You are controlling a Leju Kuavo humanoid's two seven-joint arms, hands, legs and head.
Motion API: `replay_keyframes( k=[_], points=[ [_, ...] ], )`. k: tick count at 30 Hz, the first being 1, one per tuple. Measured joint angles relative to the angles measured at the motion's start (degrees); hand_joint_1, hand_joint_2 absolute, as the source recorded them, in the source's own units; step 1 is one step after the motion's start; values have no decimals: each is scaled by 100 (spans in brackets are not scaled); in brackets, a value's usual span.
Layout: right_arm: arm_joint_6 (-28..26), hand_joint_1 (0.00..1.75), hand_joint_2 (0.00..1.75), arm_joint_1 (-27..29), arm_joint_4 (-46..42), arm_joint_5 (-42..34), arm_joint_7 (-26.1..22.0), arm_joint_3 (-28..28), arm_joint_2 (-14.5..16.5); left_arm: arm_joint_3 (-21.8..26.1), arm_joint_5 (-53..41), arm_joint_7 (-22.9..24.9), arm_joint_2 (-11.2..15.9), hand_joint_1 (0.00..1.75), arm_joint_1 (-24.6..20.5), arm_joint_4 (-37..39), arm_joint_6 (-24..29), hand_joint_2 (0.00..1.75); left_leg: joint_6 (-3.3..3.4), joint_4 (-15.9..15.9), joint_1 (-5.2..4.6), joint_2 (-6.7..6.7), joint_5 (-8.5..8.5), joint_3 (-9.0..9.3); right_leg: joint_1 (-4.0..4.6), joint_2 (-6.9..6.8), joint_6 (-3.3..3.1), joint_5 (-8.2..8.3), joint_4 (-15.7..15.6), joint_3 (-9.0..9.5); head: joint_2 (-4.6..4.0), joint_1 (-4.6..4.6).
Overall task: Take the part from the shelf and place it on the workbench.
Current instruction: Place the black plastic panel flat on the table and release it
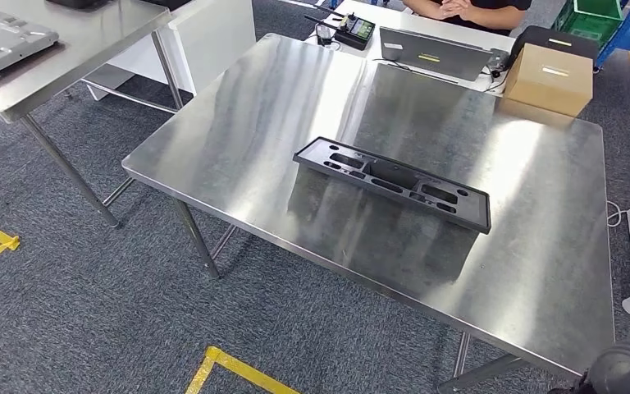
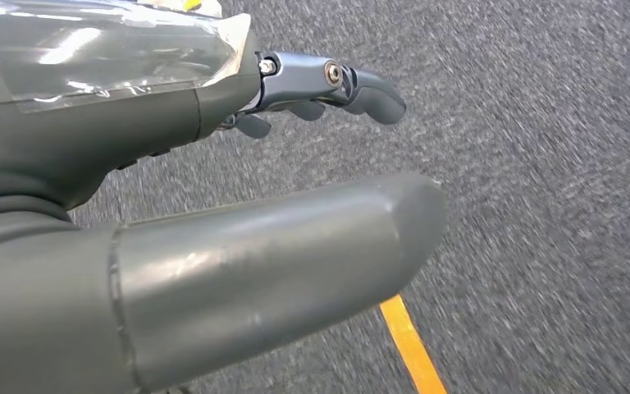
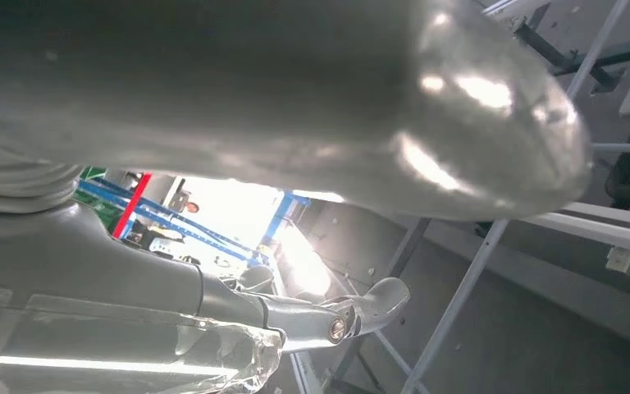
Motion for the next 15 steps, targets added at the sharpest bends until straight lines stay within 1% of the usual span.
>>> replay_keyframes(
  k=[1,2,3,4,5,6,7,8,9,10,11,12,13,14,15],
  points=[
    [2,0,0,2,0,0,2,-3,0,2,0,0,0,0,1,-4,0,0,21,3,-12,7,57,-76,0,6,-21,-221,392,-116,0,2],
    [3,0,0,4,1,0,4,-6,0,3,0,0,0,0,3,-5,0,0,25,5,-24,13,116,-156,0,10,-15,-365,732,-191,0,1],
    [3,0,0,6,1,0,7,-10,0,4,0,1,0,0,4,-5,0,0,25,9,-36,17,173,-232,0,11,14,-412,925,-192,0,0],
    [4,0,0,7,1,0,8,-15,1,6,0,1,-1,0,5,-5,0,0,21,11,-45,20,229,-303,3,11,57,-356,891,-79,0,0],
    [4,0,0,7,1,0,9,-20,1,6,0,1,-4,0,5,-5,0,0,14,13,-50,20,282,-357,9,11,96,-239,629,146,0,0],
    [4,0,0,5,1,0,9,-25,1,6,0,1,-9,0,4,-5,0,0,2,17,-53,17,332,-397,22,12,112,-120,208,448,0,1],
    [4,0,0,2,-1,0,9,-28,1,6,0,1,-18,0,4,-5,0,0,-18,28,-63,13,379,-435,46,12,102,-42,-292,785,0,2],
    [4,0,0,1,-6,0,10,-31,1,6,0,1,-26,0,5,-5,0,0,-44,34,-68,10,428,-460,67,13,72,-11,-679,1038,0,0],
    [4,0,0,2,-11,0,10,-33,1,7,0,1,-33,0,5,-5,-1,0,-75,37,-70,10,478,-485,88,14,35,-7,-927,1176,0,3],
    [4,0,0,3,-16,0,11,-34,1,7,0,1,-38,0,6,-5,-1,0,-110,35,-70,11,527,-503,108,13,-4,-5,-1039,1217,0,4],
    [4,0,0,5,-20,0,11,-36,1,8,0,1,-40,0,7,-5,-1,0,-145,27,-63,10,572,-515,105,13,-49,27,-1044,1175,0,6],
    [4,0,0,3,-21,0,11,-37,3,8,0,1,-40,0,9,-5,-1,0,-181,51,-50,1,552,-538,92,4,-98,76,-1051,1128,0,9],
    [4,0,0,2,-22,0,11,-37,5,9,1,1,-40,0,11,-5,0,0,-218,142,-38,-9,429,-577,75,-8,-162,130,-1060,1090,0,8],
    [4,0,0,0,-22,0,12,-38,9,11,1,1,-39,0,13,-5,0,0,-257,340,-23,-21,202,-643,55,-20,-218,193,-1071,1038,0,6],
    [4,0,0,-1,-22,0,12,-39,14,14,1,1,-38,0,15,-5,0,0,-293,640,-2,-29,-98,-728,46,-31,-255,251,-1070,977,0,4]
  ],
)
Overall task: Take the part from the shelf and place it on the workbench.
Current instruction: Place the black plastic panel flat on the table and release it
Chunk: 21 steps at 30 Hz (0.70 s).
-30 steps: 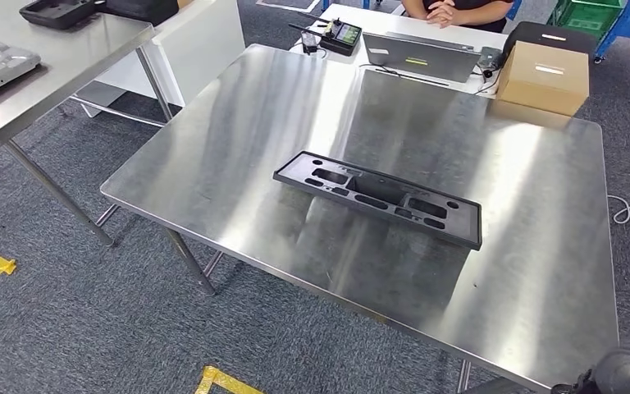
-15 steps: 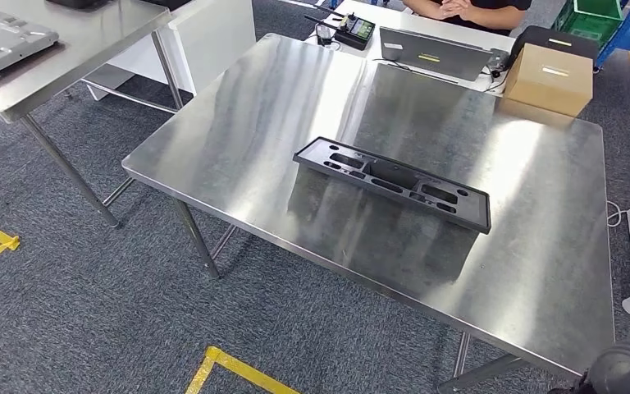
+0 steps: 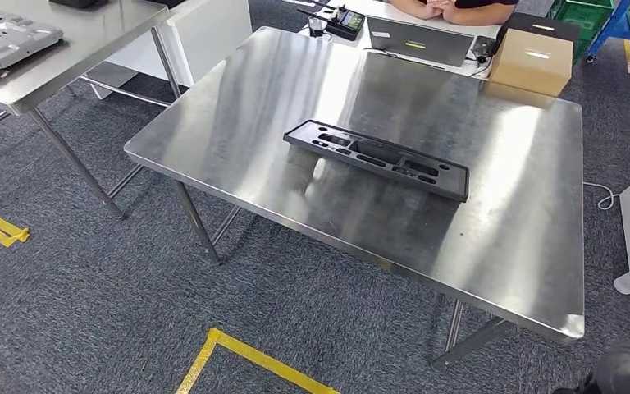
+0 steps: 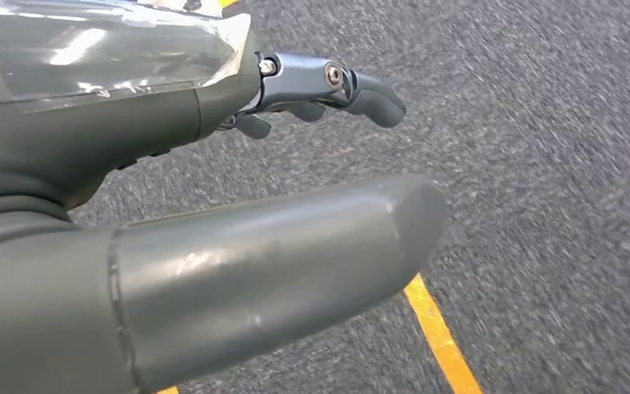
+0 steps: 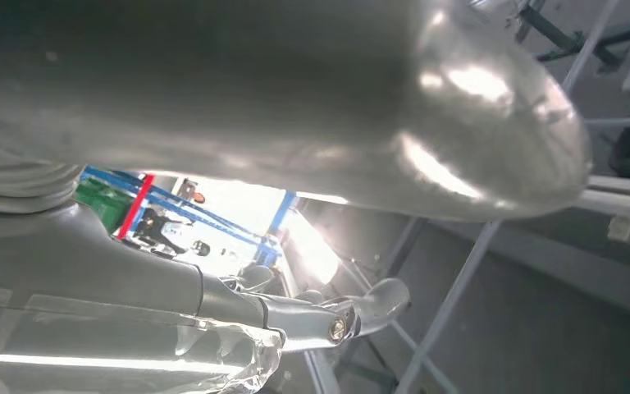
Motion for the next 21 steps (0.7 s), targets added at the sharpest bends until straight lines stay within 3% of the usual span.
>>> replay_keyframes(
  k=[1,2,3,4,5,7,9,10,12,13,15,17,18,19,20,21],
  points=[
    [2,0,0,2,0,0,1,-2,4,8,0,0,-1,0,1,0,-1,0,-37,379,18,-2,-288,-92,3,-4,-22,60,3,-73,0,-1],
    [7,0,0,2,0,-2,1,-3,9,16,-1,0,-2,0,1,0,-1,0,-69,741,37,-2,-474,-162,6,-8,-19,121,8,-150,0,-3],
    [14,0,0,2,0,-10,1,-3,12,24,-2,0,-4,0,0,0,-4,0,-96,990,60,-2,-518,-174,7,-13,-6,182,16,-220,0,-2],
    [22,0,0,2,0,-20,1,-4,13,31,-5,-1,-5,0,-1,0,-8,0,-117,1076,86,-1,-440,-107,6,-17,14,240,28,-292,0,-3],
    [31,0,0,2,0,-31,2,-5,13,36,-9,-2,-6,0,-3,0,-15,0,-133,950,112,0,-277,60,0,-19,40,292,47,-361,0,-3],
    [56,0,0,2,0,-52,11,-8,13,48,-36,-9,-7,0,-12,-1,-41,0,-160,209,154,-3,-50,643,-7,-19,106,371,117,-495,0,-4],
    [89,0,0,-3,0,-87,30,-15,13,66,-81,-24,-12,0,-18,-2,-66,0,-142,-481,139,-25,-99,1082,2,-29,191,436,191,-603,0,4],
    [104,0,0,-4,0,-111,43,-22,14,74,-103,-31,-13,0,-18,-3,-73,0,-112,-625,109,-35,-150,1133,3,-37,236,479,210,-647,0,8],
    [131,0,0,-3,3,-148,80,-43,17,97,-148,-43,-15,0,-6,-14,-70,0,3,-683,73,-36,-115,1026,-22,-43,321,544,231,-737,0,11],
    [138,0,0,-1,5,-140,110,-57,22,114,-169,-46,-16,0,-5,-28,-65,0,81,-694,63,-34,-70,962,-37,-34,328,486,301,-811,0,11],
    [157,0,0,0,15,-79,183,-87,34,159,-215,-50,-21,0,-10,-68,-57,0,222,-714,49,-32,36,838,-47,-6,275,130,739,-1032,0,11],
    [235,0,0,1,49,-65,270,-109,40,215,-231,-51,-26,0,-9,-94,-60,0,285,-710,14,-53,147,695,-40,17,224,-302,1517,-1279,0,13],
    [283,0,0,3,83,-98,302,-116,39,244,-229,-55,-33,0,-4,-100,-61,0,293,-706,-2,-72,200,630,-37,27,231,-407,1817,-1338,0,13],
    [322,0,0,8,128,-151,323,-121,37,280,-222,-63,-43,0,4,-101,-63,0,294,-702,-15,-103,250,569,-32,36,255,-418,1934,-1295,0,11],
    [340,0,0,14,175,-201,322,-124,33,313,-211,-78,-56,0,9,-101,-63,0,289,-699,-22,-146,293,520,-23,51,285,-344,1795,-1124,0,11],
    [345,0,0,18,215,-242,309,-125,27,344,-201,-98,-74,0,12,-101,-63,0,281,-696,-24,-196,335,489,-7,103,304,-240,1441,-841,0,11]
  ],
)
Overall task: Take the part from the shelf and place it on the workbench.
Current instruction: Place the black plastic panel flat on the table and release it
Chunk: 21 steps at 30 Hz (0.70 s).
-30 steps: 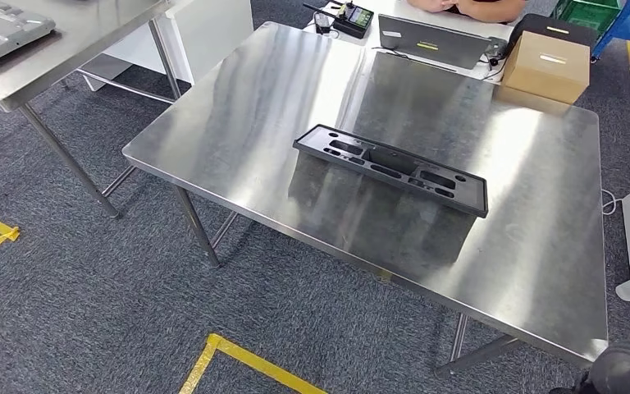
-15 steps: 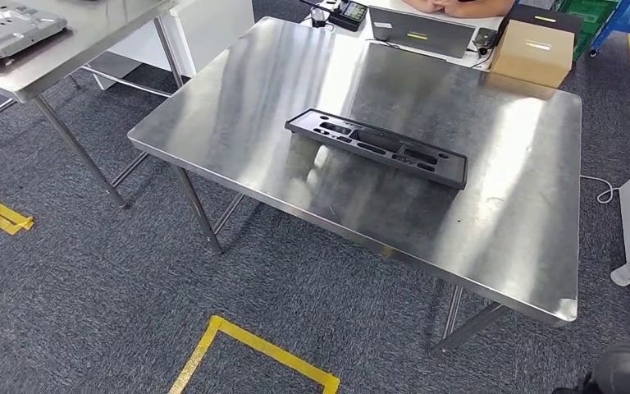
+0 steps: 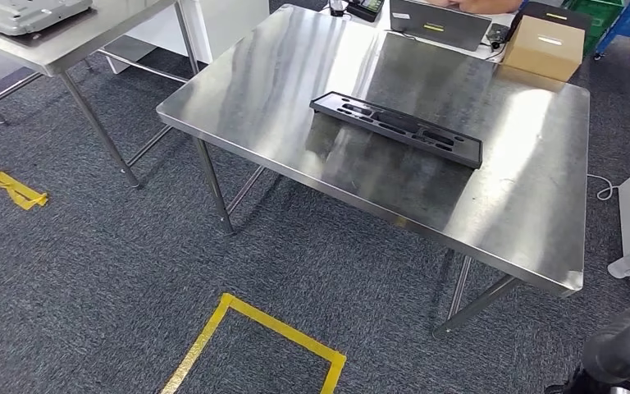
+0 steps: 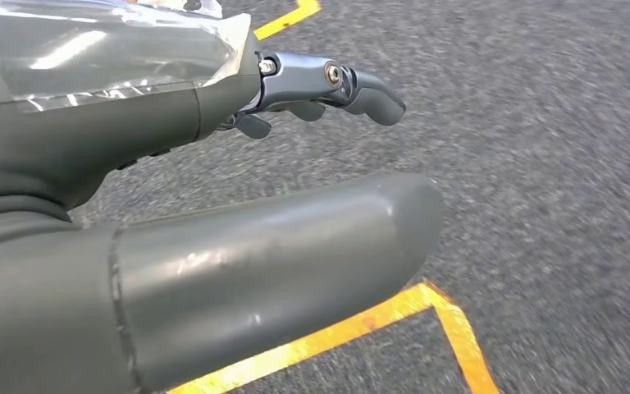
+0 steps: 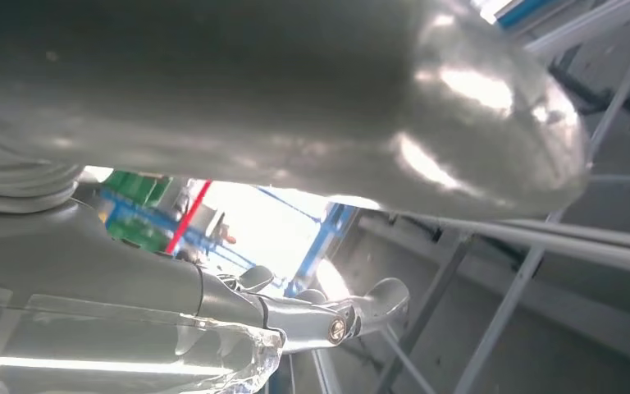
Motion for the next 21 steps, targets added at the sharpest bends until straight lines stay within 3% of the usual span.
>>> replay_keyframes(
  k=[2,4,6,8,11,13,14,17,19,21],
  points=[
    [1,0,0,0,55,-59,-35,1,-25,51,18,-54,-49,0,-4,2,8,0,-33,5,-4,-106,88,-54,33,238,-29,129,-945,657,0,-1],
    [25,0,0,-22,120,-96,-49,6,-65,99,29,-111,-82,0,-8,8,38,0,-89,1,-2,-215,190,-116,57,379,-79,143,-1438,957,0,1],
    [83,0,0,-96,217,-118,-23,33,-105,156,48,-162,-91,0,-3,23,78,0,-151,-14,4,-330,263,-171,52,276,-118,183,-1494,948,0,2],
    [154,0,0,-206,326,-130,42,88,-128,204,69,-208,-87,0,-4,42,114,0,-194,171,10,-250,130,-279,5,129,-189,239,-1539,937,0,-4],
    [267,0,0,-319,511,-118,160,191,-146,261,84,-254,-70,0,-25,88,175,0,-305,1265,60,79,-471,-746,-25,-120,-255,276,-1556,874,0,-14],
    [314,0,0,-383,642,-100,203,279,-150,294,88,-264,-71,0,-28,137,202,0,-396,1746,127,155,-615,-916,-28,-292,-257,279,-1554,840,0,-14],
    [325,0,0,-415,702,-95,215,322,-150,307,92,-265,-70,0,-27,159,209,0,-438,1652,168,190,-533,-826,-36,-368,-254,278,-1552,838,0,-15],
    [336,0,0,-504,843,-86,259,430,-150,337,99,-274,-63,0,-44,212,243,0,-543,532,245,500,-118,-117,-45,-562,-178,240,-1493,857,0,-17],
    [346,0,0,-553,903,-83,290,493,-150,352,105,-280,-64,0,-67,256,269,0,-496,187,199,614,-71,67,-13,-671,-88,210,-1433,845,0,-8],
    [353,0,0,-598,956,-80,311,550,-144,373,114,-282,-57,0,-71,291,294,0,-366,175,151,505,-88,8,-15,-762,-9,194,-1410,840,1,9]
  ],
)
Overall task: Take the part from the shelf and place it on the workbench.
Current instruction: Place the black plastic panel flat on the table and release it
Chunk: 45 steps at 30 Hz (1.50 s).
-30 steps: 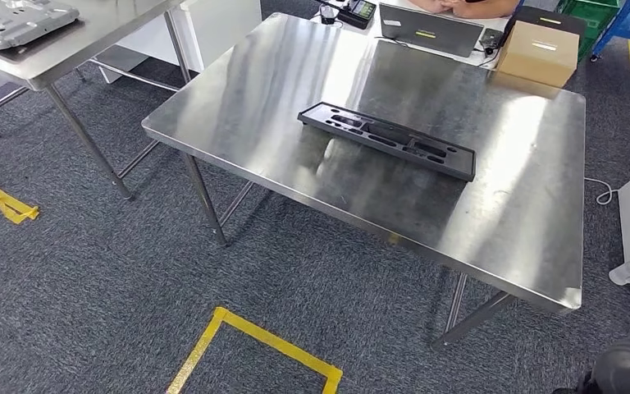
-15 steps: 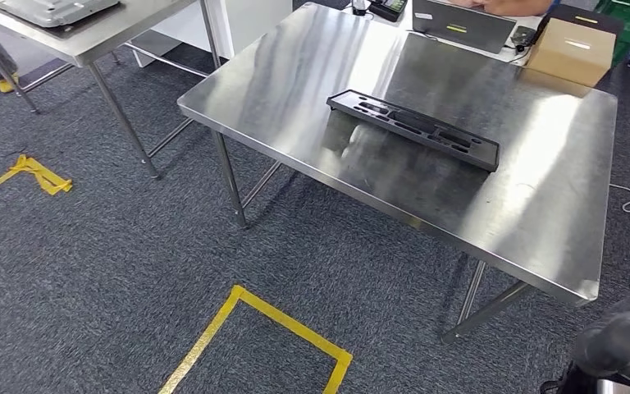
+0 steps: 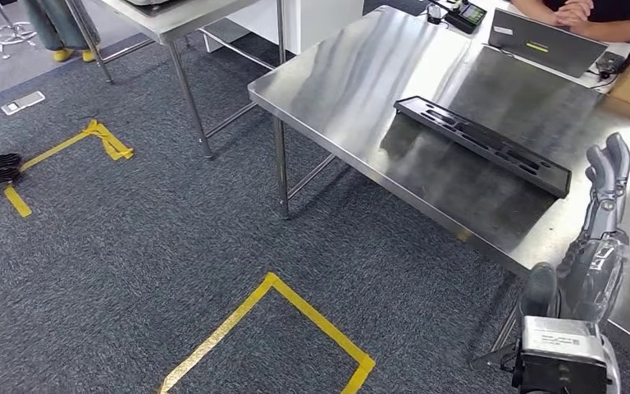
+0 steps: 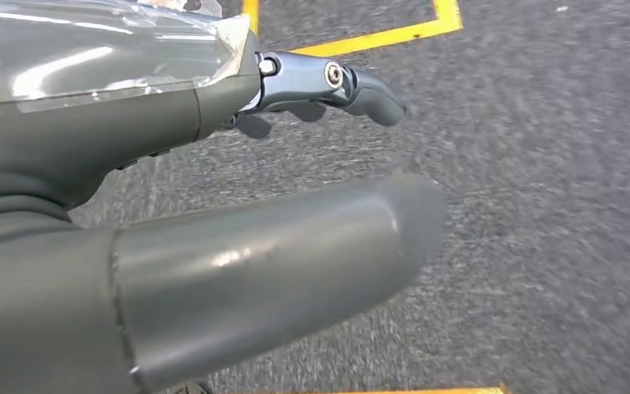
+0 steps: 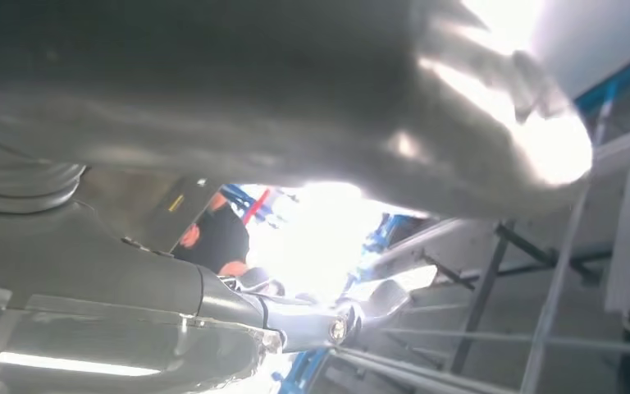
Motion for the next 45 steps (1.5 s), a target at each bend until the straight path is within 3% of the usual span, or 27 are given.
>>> replay_keyframes(
  k=[2,4,6,8,9,10,13,14,16,17,19,21,23,24,25,28,30,32,34,36,38,39,40,41,42,44,45],
  points=[
    [1,0,0,-31,39,1,8,41,3,22,3,-1,8,0,-1,16,13,0,111,-34,-6,-123,13,-30,-42,205,29,-126,183,-101,0,14],
    [1,0,0,-36,69,1,9,61,-4,31,3,-2,16,0,-19,23,16,0,191,-49,-15,-238,38,-47,-63,546,-15,-401,784,-413,-1,32],
    [1,0,0,-32,97,0,10,64,-9,32,3,-3,23,0,-37,28,16,0,231,-48,-46,-348,49,-69,-55,664,-59,-638,1507,-788,-1,39],
    [1,0,0,-30,132,-1,11,66,-10,32,3,-3,24,0,-39,45,16,0,246,-47,-82,-475,56,-74,-42,691,-55,-681,1885,-1026,-1,39],
    [1,0,0,-29,149,-1,11,67,-11,33,3,-3,23,0,-38,54,16,0,250,-45,-96,-553,58,-70,-31,705,-37,-599,1838,-1040,-1,39],
    [-2,0,0,-29,164,-1,11,68,-13,34,7,-3,22,0,-38,60,16,0,251,-44,-106,-633,59,-61,-21,738,-11,-444,1592,-960,-1,39],
    [-24,0,0,-27,200,-25,19,69,-27,43,26,-1,9,0,-47,65,27,0,237,-25,-126,-861,64,-68,-2,1046,15,72,456,-508,-1,38],
    [-31,0,0,-28,216,-44,26,72,-34,52,39,-1,4,0,-49,66,35,0,219,-20,-127,-924,73,-90,6,1110,-3,137,278,-436,-1,37],
    [-36,0,0,-45,247,-84,39,84,-43,80,69,-1,-7,0,-39,69,57,0,162,-28,-117,-1030,103,-133,22,1041,-57,160,234,-416,-1,34],
    [-36,0,0,-66,261,-100,40,98,-44,94,83,-1,-14,0,-31,71,69,0,136,-7,-111,-1006,89,-152,13,984,-90,179,217,-411,-1,33],
    [-34,0,0,-108,297,-124,42,131,-45,113,105,-1,-26,0,-43,74,93,0,93,266,-120,-757,-97,-282,-12,852,-166,207,175,-395,-1,20],
    [-22,0,0,-153,372,-154,42,157,-52,123,136,-1,-32,0,-78,75,125,0,51,937,-116,-456,-461,-592,-4,703,-220,205,167,-393,-1,6],
    [-3,0,0,-230,491,-200,41,194,-69,129,174,-8,-44,0,-104,86,172,0,8,1524,-89,-363,-663,-870,12,544,-238,199,168,-398,-1,5],
    [4,0,0,-282,556,-223,42,216,-80,134,191,-20,-51,0,-114,95,197,0,-7,1553,-73,-340,-618,-877,14,470,-238,198,169,-398,-1,4],
    [7,0,0,-340,624,-252,42,237,-92,145,219,-43,-56,0,-129,103,226,0,-19,1331,-56,-298,-467,-754,13,395,-237,196,170,-394,-1,3],
    [-27,0,0,-518,801,-397,36,278,-139,177,368,-118,-70,0,-232,127,326,0,2,217,-63,-6,-24,-160,48,203,-201,173,181,-381,-1,7],
    [-79,0,0,-612,906,-551,0,301,-174,197,498,-144,-91,0,-310,153,411,0,83,7,-116,26,-1,-84,85,94,-154,162,185,-380,-1,17],
    [-137,0,0,-682,1009,-718,-54,309,-190,235,601,-157,-116,0,-350,180,497,0,182,-18,-130,-105,35,-101,69,44,-95,147,194,-381,-1,23],
    [-180,0,0,-715,1091,-817,-99,311,-209,264,648,-166,-142,0,-377,201,552,0,268,-55,-112,-214,80,-98,33,291,-67,10,410,-480,-1,29],
    [-198,0,0,-719,1166,-849,-125,313,-248,273,669,-173,-164,0,-420,215,573,0,324,-66,-105,-333,114,-120,9,610,-97,-311,1106,-807,-1,37],
    [-202,0,0,-714,1240,-859,-136,313,-279,278,680,-175,-179,0,-448,234,577,0,350,-64,-117,-479,133,-149,7,693,-106,-558,1821,-1151,-1,39],
    [-203,0,0,-713,1270,-861,-139,313,-285,285,681,-175,-184,0,-449,244,578,0,352,-62,-122,-555,140,-155,7,701,-80,-550,1898,-1191,-1,39],
    [-204,0,0,-713,1292,-862,-142,313,-291,295,683,-175,-188,0,-449,252,578,0,349,-59,-123,-633,146,-155,3,714,-41,-455,1747,-1119,-1,39],
    [-204,0,0,-715,1307,-863,-143,313,-294,306,685,-176,-193,0,-449,257,578,0,340,-55,-122,-712,152,-151,-5,756,4,-294,1392,-945,-1,39],
    [-204,0,0,-718,1320,-863,-144,313,-298,317,686,-176,-198,0,-451,259,578,0,326,-49,-121,-790,159,-152,-23,883,39,-132,949,-734,-1,40],
    [-207,0,0,-721,1343,-873,-149,315,-306,330,686,-180,-204,0,-454,261,582,0,278,-31,-131,-925,180,-183,-36,1057,42,74,347,-442,-1,36],
    [-214,0,0,-721,1354,-891,-155,315,-310,336,691,-183,-205,0,-454,264,592,0,245,-28,-133,-979,196,-209,-28,1092,19,100,253,-398,-1,35]
  ],
)
